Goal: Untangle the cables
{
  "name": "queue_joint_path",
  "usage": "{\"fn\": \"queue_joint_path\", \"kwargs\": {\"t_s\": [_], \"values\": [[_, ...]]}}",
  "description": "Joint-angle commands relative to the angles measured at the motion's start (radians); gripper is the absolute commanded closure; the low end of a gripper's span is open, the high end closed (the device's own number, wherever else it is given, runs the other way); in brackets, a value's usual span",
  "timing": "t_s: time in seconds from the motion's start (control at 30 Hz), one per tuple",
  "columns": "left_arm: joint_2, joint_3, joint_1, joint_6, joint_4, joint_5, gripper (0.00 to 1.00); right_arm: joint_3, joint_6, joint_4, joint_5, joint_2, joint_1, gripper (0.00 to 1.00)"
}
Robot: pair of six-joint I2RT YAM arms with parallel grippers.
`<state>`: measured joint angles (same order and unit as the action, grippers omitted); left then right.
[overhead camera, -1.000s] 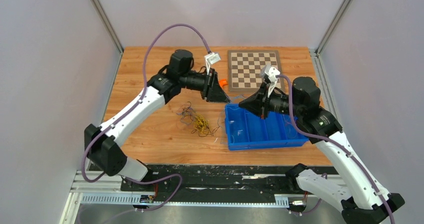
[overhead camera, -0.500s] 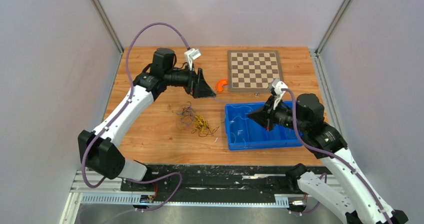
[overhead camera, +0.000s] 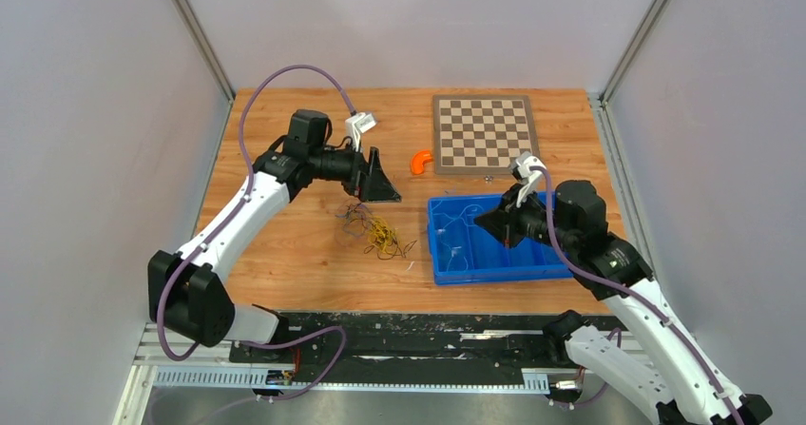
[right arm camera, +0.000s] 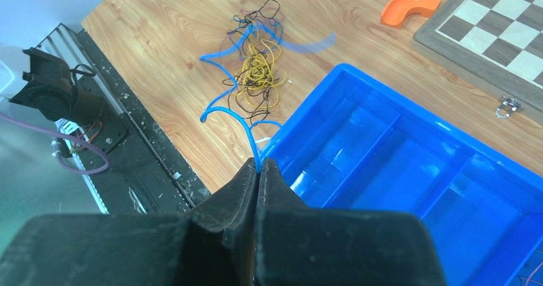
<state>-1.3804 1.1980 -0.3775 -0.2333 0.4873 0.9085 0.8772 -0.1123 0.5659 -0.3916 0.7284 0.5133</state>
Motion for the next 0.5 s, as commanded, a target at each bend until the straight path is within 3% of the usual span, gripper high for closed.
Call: {"fn": "queue_joint_path", "kwargs": {"t_s": [0.0, 0.47], "values": [[0.052, 0.001, 0.003, 0.009, -0.053, 0.029, 0.0, -0.033, -0.036, -0.04, 0.054, -0.004, -0.004, 1.0], [0.072, -0.031, 0.009, 0.008, -0.062, 0.022, 0.0, -0.175, 0.0, -0.217, 0.178, 0.073, -0.003, 1.0]]}}
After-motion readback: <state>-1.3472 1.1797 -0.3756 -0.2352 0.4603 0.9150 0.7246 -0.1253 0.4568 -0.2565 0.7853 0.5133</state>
